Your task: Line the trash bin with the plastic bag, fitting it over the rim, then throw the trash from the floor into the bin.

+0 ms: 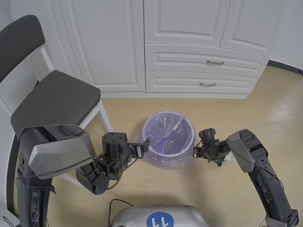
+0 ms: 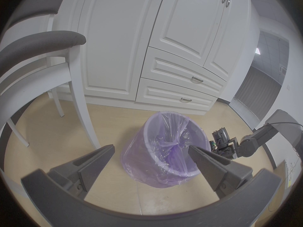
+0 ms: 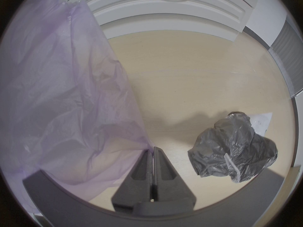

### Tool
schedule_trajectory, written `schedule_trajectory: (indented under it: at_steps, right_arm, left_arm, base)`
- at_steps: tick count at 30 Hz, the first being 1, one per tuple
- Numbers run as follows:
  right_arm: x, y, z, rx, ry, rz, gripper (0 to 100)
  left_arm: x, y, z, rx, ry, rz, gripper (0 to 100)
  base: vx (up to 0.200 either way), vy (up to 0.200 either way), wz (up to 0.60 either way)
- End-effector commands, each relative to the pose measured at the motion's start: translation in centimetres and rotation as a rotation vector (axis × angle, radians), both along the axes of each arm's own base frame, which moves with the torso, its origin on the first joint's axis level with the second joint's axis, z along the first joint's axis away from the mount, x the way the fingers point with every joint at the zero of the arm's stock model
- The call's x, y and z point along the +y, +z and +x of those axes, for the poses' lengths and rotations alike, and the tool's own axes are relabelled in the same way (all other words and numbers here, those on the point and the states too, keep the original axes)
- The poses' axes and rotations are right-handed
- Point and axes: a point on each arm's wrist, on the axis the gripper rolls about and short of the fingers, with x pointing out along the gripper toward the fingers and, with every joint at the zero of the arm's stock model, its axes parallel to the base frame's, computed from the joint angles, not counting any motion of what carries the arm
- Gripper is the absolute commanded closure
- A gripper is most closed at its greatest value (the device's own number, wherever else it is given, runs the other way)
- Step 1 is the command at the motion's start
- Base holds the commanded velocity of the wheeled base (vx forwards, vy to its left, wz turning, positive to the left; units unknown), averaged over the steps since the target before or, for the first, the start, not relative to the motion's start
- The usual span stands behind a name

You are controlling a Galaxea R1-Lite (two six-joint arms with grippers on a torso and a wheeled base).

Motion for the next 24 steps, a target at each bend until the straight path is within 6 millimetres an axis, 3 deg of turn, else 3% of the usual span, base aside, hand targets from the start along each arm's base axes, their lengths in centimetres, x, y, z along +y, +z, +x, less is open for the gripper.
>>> schedule_trajectory:
  at_steps: [1, 10, 11, 15, 17, 18, 24]
  right_arm:
    - [0.0, -0.5, -0.1, 0.008, 0.001, -0.002, 100]
    - [0.1, -0.4, -0.1, 0.001, 0.001, -0.009, 100]
    - [0.1, -0.4, -0.1, 0.001, 0.001, -0.009, 0]
    - [0.2, 0.2, 0.1, -0.019, -0.017, -0.020, 0]
    - [0.3, 1.3, 0.3, -0.046, -0.034, -0.031, 0]
    - [0.2, 2.9, 0.4, -0.073, -0.037, -0.027, 0]
    - [-0.8, 5.6, -1.5, -0.075, 0.053, 0.027, 0]
  left_arm:
    - [0.0, -0.4, 0.0, 0.008, 0.000, 0.005, 0]
    - [0.0, -0.8, 0.0, 0.006, -0.001, 0.010, 0]
    - [0.0, -0.8, 0.0, 0.006, -0.001, 0.010, 0]
    - [0.0, -0.7, 0.0, 0.005, -0.002, 0.012, 0]
    - [0.0, -0.6, -0.1, 0.004, -0.002, 0.011, 0]
    - [0.0, -0.5, -0.1, 0.004, -0.002, 0.011, 0]
    - [0.1, -0.3, -0.2, 0.000, -0.002, 0.010, 0]
  base:
    - [0.000, 0.000, 0.00]
    - [0.000, 0.000, 0.00]
    - [0.000, 0.000, 0.00]
    - [0.000, 0.000, 0.00]
    - [0.000, 0.000, 0.00]
    - [0.000, 0.000, 0.00]
    - [0.000, 0.000, 0.00]
